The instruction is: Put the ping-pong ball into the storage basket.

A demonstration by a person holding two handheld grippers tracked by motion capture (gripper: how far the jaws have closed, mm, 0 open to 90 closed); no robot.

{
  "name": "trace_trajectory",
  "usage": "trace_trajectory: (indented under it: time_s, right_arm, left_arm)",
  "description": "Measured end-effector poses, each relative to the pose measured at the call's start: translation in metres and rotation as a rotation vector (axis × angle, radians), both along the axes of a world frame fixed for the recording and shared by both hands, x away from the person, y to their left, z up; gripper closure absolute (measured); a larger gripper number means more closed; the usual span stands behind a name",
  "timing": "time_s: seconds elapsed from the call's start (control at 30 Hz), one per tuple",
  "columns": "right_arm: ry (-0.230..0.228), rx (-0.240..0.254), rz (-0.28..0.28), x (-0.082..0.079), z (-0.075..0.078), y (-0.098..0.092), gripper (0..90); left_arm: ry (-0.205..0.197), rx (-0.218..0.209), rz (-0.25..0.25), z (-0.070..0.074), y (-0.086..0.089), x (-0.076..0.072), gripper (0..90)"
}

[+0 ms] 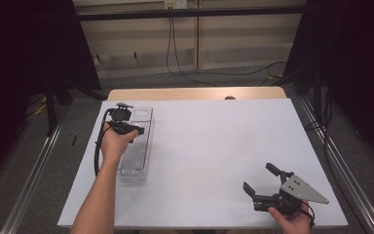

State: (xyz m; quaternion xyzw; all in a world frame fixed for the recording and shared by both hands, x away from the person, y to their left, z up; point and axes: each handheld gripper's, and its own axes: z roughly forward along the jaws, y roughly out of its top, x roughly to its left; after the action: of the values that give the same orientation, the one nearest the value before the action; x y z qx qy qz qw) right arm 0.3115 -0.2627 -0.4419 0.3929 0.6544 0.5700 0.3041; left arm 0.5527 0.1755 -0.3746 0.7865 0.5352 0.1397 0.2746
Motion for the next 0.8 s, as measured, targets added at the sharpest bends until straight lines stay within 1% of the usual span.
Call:
trace_trajectory:
  time_s: [0.07,0.1,0.17,0.2,0.23,0.27,0.37,0.4,0.5,0.53,0.63,0.67,0.7,0.77,0.8]
  right_arm:
    - [-0.001,0.0,0.003,0.0,0.0003,0.0002,1.0]
    - [-0.002,0.0,0.004,-0.0001,0.0003,0.0003,1.0]
    - [-0.001,-0.001,0.004,-0.0002,0.0003,0.0003,1.0]
    - [-0.001,0.0,0.005,-0.0001,0.0003,0.0003,1.0]
    - [-0.002,0.0,0.004,-0.0002,0.0003,0.0002,1.1]
    - [-0.003,0.001,0.001,-0.0001,0.0003,0.0003,1.0]
    - [-0.003,0.002,0.0,-0.0001,0.0002,0.0003,1.0]
    - [-0.003,0.002,0.0,-0.0001,0.0003,0.0003,1.0]
    - [-0.005,0.002,0.0,-0.0001,0.0003,0.0002,1.0]
    - [-0.004,0.005,-0.003,-0.0002,0.0005,0.0005,1.0]
    - [-0.004,0.005,-0.003,-0.0001,0.0005,0.0006,1.0]
    - [-0.003,0.003,-0.001,-0.0002,0.0006,0.0004,1.0]
    - [-0.004,0.002,0.0,-0.0001,0.0004,0.0004,1.0]
    - [-0.002,-0.001,0.004,-0.0003,0.0005,0.0002,1.0]
    - [-0.004,0.006,-0.005,-0.0001,0.0005,0.0006,1.0]
  left_arm:
    - [-0.008,-0.012,0.009,-0.0012,-0.0016,-0.0001,51.1]
    - [-0.006,-0.004,0.003,-0.0009,-0.0012,0.0002,51.2]
    - [0.007,-0.002,-0.003,-0.0006,-0.0013,0.0003,51.1]
    - [0.006,-0.007,0.0,-0.0013,-0.0018,0.0002,51.1]
    - [-0.001,-0.003,0.001,-0.0019,-0.0019,0.0004,51.2]
    - [0.007,0.0,-0.004,-0.0017,-0.0016,0.0004,51.1]
    - [0.014,0.0,-0.004,-0.0023,-0.0016,0.0003,51.1]
    - [0.005,-0.006,0.005,-0.0034,-0.0024,0.0003,51.1]
    - [0.018,-0.001,-0.006,-0.0045,-0.0017,0.0003,51.2]
    - [0.006,-0.01,0.012,-0.0062,-0.0033,0.0001,51.1]
    - [0.021,0.0,-0.007,-0.0056,-0.0016,0.0004,51.1]
    - [0.022,0.001,-0.008,-0.0058,-0.0014,0.0005,51.2]
    - [0.021,-0.007,-0.003,-0.0062,-0.0018,0.0005,51.1]
    - [0.024,-0.001,-0.003,-0.006,-0.0013,0.0004,51.1]
    - [0.025,-0.003,-0.004,-0.0061,-0.0012,0.0004,51.1]
